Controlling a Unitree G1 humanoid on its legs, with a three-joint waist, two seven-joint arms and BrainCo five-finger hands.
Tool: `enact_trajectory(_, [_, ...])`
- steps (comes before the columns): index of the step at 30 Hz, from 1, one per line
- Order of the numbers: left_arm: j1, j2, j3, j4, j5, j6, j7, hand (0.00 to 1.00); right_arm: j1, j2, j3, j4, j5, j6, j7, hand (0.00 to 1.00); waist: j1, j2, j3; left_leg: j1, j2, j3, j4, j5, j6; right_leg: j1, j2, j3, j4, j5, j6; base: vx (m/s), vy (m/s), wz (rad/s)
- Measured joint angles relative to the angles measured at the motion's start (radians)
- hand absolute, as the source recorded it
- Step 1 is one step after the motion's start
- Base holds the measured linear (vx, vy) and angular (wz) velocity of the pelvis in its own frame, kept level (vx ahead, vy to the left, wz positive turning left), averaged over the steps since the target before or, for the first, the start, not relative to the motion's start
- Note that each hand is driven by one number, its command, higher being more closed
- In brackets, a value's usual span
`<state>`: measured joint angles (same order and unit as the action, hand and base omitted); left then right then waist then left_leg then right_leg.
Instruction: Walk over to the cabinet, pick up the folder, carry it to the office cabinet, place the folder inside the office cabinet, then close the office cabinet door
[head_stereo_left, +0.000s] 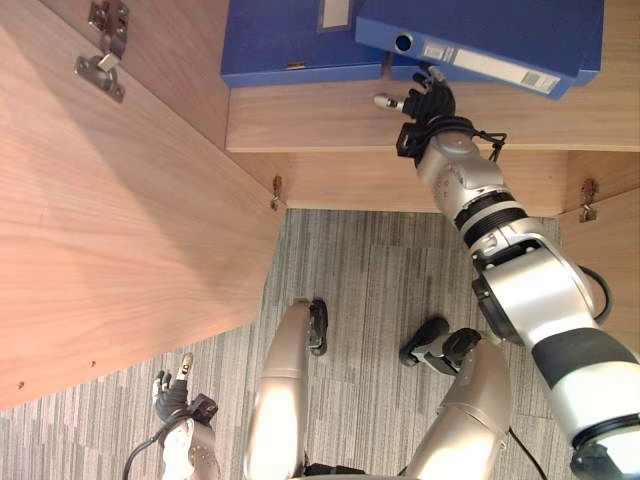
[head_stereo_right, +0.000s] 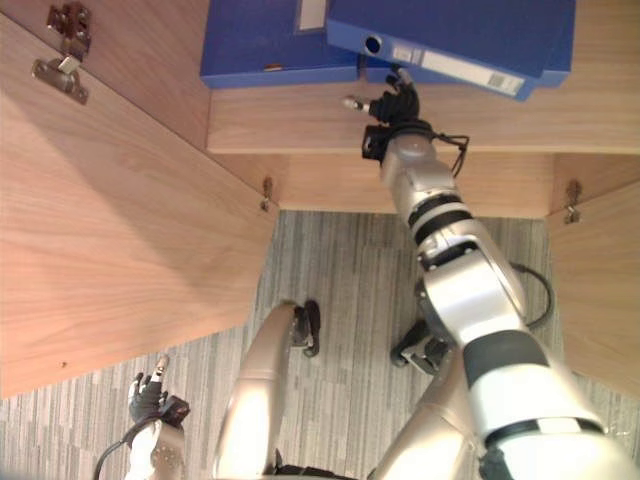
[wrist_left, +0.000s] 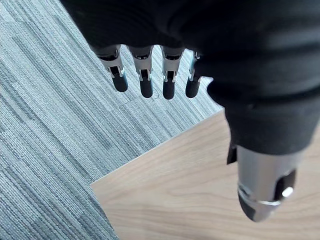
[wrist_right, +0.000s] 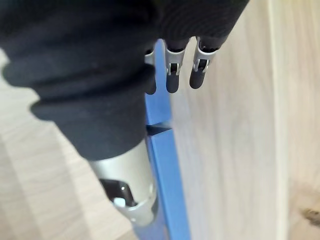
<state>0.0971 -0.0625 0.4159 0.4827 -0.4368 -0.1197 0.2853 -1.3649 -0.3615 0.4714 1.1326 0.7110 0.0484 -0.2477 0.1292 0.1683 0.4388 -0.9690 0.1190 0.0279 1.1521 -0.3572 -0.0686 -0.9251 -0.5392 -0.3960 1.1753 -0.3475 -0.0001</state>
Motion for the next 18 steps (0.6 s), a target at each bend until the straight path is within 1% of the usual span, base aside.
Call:
enact_trajectory(1, [0.000, 0.000, 0.000, 0.000, 0.000, 0.000, -0.001, 0.00, 0.000, -0.001, 0.005, 0.004, -0.008, 0.001, 0.003, 0.00, 0.000, -0.001, 0.001, 0.001, 0.000, 0.001, -0.001, 0.000, 0.000, 0.000, 0.000, 0.001, 0.000, 0.000, 0.000, 0.01, -0.007, -0.04])
enact_trajectory(3, [0.000, 0.000, -0.003, 0.001, 0.000, 0.000, -0.012, 0.00, 0.000, -0.018, 0.048, 0.020, -0.074, 0.009, 0.027, 0.00, 0.000, -0.014, 0.009, 0.014, 0.001, 0.010, -0.008, 0.000, 0.000, 0.001, 0.001, 0.011, -0.003, 0.003, -0.002, 0.01, -0.015, -0.06])
enact_trajectory(6, [0.000, 0.000, -0.006, 0.023, 0.000, 0.001, -0.026, 0.00, 0.000, -0.034, 0.081, 0.041, -0.125, 0.009, 0.051, 0.00, -0.001, -0.014, 0.009, 0.015, 0.010, 0.014, -0.012, 0.000, 0.000, 0.002, 0.014, 0.011, -0.017, 0.011, 0.002, 0.00, -0.005, -0.10])
enact_trajectory(10, [0.000, 0.000, -0.010, 0.034, 0.000, 0.001, -0.041, 0.00, 0.004, -0.065, 0.111, 0.062, -0.184, 0.012, 0.070, 0.00, 0.000, -0.016, 0.010, 0.026, 0.010, 0.017, -0.016, 0.000, 0.001, 0.012, 0.014, 0.011, -0.025, 0.013, 0.003, 0.00, 0.001, -0.01])
enact_trajectory(13, [0.000, 0.000, -0.010, 0.043, 0.000, 0.001, -0.044, 0.00, 0.014, -0.080, 0.111, 0.063, -0.200, 0.012, 0.073, 0.00, -0.002, -0.018, 0.009, 0.033, 0.010, 0.020, -0.032, 0.005, 0.003, 0.018, 0.017, 0.009, -0.042, 0.017, 0.015, 0.00, 0.000, 0.00])
enact_trajectory(16, [0.000, 0.000, -0.010, 0.045, 0.000, 0.001, -0.055, 0.00, 0.015, -0.118, 0.111, 0.062, -0.233, 0.012, 0.086, 0.00, -0.004, -0.020, 0.011, 0.032, 0.009, 0.022, -0.038, 0.007, 0.006, 0.020, 0.018, 0.005, -0.052, 0.027, 0.009, 0.00, 0.000, 0.00])
enact_trajectory(18, [0.000, 0.000, -0.012, 0.049, 0.000, 0.001, -0.064, 0.00, 0.016, -0.164, 0.111, 0.037, -0.326, 0.022, 0.109, 0.00, -0.007, -0.030, 0.016, 0.033, 0.009, 0.023, -0.045, 0.010, 0.009, 0.022, 0.022, 0.003, -0.065, 0.039, 0.003, 0.00, 0.000, 0.00])
